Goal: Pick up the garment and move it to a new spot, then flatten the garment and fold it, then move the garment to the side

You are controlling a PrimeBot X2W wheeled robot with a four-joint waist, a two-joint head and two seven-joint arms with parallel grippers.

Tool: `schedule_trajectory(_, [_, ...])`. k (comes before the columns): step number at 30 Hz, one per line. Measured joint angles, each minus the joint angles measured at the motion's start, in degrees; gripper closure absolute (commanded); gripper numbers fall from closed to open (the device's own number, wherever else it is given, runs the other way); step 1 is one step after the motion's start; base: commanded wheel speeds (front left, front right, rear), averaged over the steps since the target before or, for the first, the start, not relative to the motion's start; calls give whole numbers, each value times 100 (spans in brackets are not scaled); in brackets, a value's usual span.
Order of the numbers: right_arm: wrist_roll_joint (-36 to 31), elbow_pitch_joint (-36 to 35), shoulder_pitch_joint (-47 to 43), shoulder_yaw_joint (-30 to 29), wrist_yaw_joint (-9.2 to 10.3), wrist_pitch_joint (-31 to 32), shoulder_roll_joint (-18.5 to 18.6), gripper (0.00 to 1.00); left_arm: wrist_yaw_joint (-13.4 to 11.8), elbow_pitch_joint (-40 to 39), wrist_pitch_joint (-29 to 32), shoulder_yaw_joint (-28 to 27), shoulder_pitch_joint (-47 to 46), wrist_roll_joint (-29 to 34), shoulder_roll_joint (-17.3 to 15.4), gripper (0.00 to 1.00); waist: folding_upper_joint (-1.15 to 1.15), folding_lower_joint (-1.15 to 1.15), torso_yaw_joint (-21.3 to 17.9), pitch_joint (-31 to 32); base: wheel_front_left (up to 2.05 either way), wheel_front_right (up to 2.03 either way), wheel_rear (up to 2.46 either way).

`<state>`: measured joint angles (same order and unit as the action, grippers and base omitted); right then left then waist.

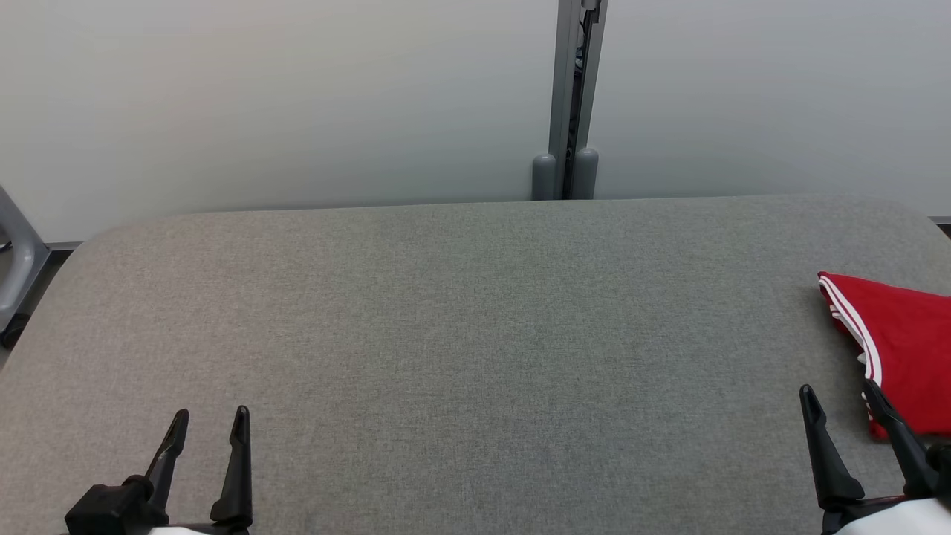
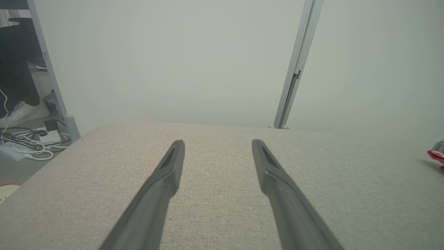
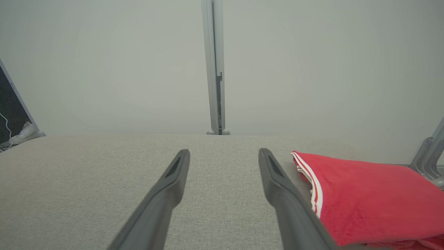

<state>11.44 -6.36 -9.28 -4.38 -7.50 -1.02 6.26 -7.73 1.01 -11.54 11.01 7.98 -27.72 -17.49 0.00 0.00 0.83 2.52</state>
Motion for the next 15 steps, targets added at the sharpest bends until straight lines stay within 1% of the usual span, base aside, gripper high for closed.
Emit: schedule_trajectory(15, [-42,-35,-36,-34,0,-1,-51,0,-40,34,25,33,0,-22,-27,0,0,0,-47,-33,0,0,0])
